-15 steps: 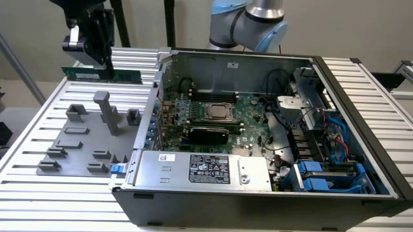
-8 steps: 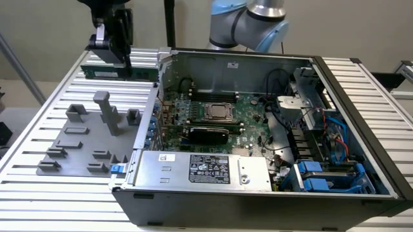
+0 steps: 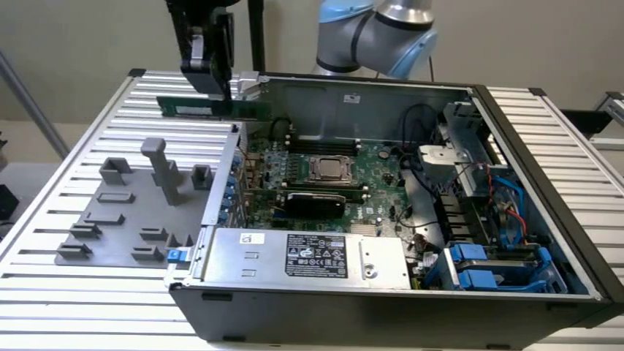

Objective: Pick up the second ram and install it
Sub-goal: 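Pick up the second ram and move it above second insertion slot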

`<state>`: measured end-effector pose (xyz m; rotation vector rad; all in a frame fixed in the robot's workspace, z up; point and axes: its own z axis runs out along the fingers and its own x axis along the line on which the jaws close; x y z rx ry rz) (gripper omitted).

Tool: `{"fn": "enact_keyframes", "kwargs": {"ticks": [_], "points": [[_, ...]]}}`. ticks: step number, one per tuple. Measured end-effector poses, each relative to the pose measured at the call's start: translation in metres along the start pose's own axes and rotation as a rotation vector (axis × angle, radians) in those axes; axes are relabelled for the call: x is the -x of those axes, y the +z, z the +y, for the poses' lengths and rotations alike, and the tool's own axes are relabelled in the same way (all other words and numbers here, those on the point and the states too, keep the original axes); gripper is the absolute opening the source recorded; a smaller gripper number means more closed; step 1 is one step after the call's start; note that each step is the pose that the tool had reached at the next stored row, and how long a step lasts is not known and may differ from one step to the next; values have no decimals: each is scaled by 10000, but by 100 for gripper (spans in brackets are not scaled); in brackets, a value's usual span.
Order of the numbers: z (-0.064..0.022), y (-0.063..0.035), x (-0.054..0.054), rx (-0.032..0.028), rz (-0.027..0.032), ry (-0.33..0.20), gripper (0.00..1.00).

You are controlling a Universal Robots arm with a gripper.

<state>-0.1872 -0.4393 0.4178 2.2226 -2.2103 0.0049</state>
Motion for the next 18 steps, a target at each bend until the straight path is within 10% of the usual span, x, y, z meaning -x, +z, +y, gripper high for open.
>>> {"fn": "enact_keyframes", "kwargs": {"ticks": [18], "points": [[-820,73,209,0,-1,0,0]]}}
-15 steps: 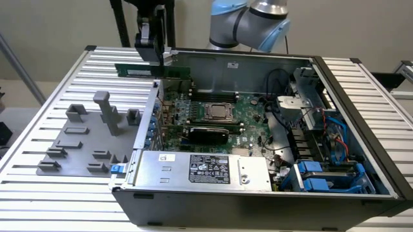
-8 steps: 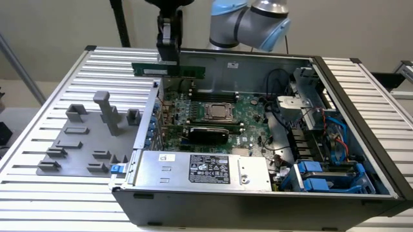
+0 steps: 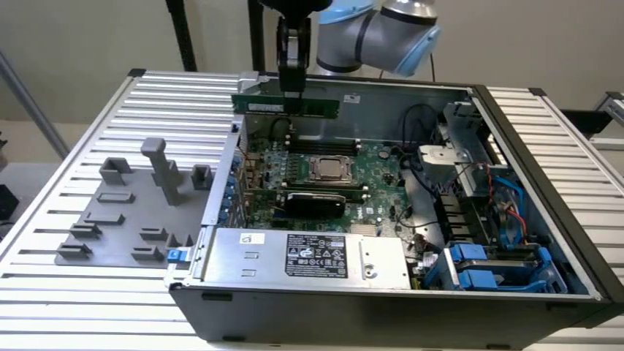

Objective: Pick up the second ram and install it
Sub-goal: 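Pick up the second ram and move it above second insertion slot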

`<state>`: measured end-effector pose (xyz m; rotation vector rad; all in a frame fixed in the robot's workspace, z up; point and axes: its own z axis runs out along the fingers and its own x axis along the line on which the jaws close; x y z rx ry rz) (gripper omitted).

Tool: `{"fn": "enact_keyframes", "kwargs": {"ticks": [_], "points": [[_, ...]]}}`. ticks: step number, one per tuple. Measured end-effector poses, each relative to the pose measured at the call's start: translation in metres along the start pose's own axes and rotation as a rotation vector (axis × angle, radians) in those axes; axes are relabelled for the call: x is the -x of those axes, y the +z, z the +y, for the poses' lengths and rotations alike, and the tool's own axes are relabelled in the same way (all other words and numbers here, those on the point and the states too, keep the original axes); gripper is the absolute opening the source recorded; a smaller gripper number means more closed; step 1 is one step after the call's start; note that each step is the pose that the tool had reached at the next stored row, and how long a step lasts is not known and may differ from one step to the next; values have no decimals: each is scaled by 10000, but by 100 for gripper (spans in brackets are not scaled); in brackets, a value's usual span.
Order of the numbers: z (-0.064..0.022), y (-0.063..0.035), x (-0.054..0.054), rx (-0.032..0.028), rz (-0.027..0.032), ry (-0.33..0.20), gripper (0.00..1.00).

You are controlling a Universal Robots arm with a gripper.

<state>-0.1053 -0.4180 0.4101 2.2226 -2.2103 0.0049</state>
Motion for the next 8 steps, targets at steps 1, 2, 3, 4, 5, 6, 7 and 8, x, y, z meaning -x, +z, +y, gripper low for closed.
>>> {"fn": "enact_keyframes", "kwargs": {"ticks": [1,2,3,4,5,6,7,8], "points": [[-45,5,15,1,2,0,0],[-90,15,31,1,1,1,0],[-135,29,52,1,1,1,0],[-179,46,75,1,2,0,0],[-220,64,100,1,1,0,0],[-261,82,127,0,0,0,0],[-302,99,153,1,1,1,0],[-344,118,180,1,1,1,0]]}}
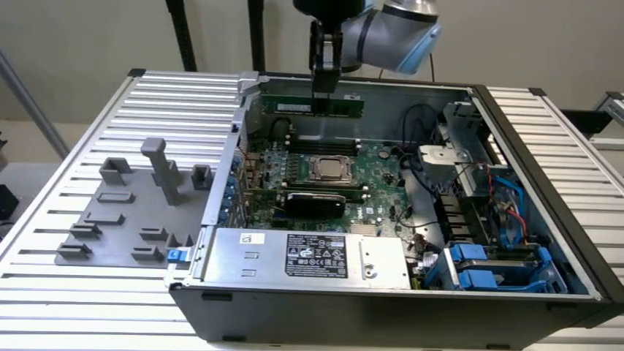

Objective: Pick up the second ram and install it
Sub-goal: 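Pick up the second ram and move it above second insertion slot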

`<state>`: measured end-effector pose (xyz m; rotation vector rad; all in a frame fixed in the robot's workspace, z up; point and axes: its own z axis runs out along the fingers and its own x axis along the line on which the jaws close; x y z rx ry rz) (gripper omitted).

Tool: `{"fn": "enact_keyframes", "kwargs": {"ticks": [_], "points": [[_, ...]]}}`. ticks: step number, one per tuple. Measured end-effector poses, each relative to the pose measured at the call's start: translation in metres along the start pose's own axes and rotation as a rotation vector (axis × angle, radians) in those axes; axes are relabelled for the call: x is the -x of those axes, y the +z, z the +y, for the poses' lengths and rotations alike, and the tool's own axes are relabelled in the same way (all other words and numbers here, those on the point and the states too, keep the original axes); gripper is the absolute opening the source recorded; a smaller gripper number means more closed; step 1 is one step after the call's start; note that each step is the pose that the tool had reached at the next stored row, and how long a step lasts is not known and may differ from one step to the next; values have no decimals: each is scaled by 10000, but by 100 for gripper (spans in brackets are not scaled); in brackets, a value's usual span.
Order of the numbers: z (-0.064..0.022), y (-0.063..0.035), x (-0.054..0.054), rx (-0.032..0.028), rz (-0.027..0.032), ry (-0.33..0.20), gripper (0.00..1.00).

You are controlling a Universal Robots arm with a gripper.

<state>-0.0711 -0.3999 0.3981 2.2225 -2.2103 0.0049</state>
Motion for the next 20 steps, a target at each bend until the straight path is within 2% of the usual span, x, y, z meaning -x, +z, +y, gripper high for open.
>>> {"fn": "enact_keyframes", "kwargs": {"ticks": [6,14,20], "points": [[-191,108,166,1,0,0,0],[-226,251,333,1,0,9,0],[-232,340,362,2,-2,93,0]]}}
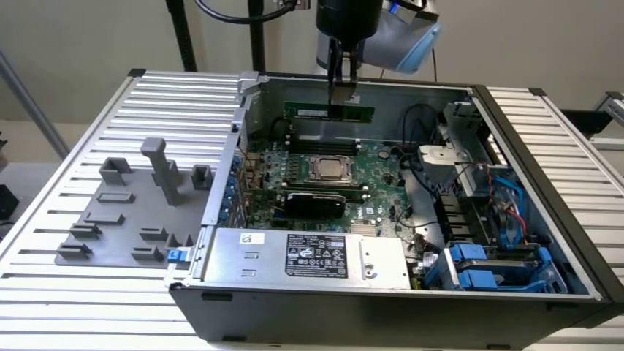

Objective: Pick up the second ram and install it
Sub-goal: 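Pick up the second ram and move it above second insertion slot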

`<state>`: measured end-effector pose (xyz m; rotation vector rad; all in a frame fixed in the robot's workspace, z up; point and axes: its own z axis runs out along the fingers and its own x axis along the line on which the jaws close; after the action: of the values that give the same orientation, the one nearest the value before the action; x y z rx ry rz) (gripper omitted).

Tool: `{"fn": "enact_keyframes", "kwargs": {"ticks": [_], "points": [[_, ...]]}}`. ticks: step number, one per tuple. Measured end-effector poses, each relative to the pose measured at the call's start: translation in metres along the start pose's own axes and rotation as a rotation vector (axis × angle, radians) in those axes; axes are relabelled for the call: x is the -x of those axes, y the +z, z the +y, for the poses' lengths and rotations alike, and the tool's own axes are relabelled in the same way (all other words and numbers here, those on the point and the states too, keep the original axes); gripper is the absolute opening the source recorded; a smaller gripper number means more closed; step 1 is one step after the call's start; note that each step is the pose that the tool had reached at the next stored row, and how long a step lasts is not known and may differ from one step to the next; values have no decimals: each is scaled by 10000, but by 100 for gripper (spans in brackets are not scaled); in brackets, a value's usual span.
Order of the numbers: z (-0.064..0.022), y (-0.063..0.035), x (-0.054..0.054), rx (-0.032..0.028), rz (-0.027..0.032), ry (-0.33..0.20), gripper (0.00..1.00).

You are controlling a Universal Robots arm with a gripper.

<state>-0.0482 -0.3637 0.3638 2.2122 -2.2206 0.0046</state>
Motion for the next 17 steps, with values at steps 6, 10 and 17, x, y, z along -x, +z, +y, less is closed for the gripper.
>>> {"fn": "enact_keyframes", "kwargs": {"ticks": [6,10,17], "points": [[0,0,0,1,1,1,0],[0,0,0,1,0,1,0],[0,30,0,-20,-2,1,0]]}}
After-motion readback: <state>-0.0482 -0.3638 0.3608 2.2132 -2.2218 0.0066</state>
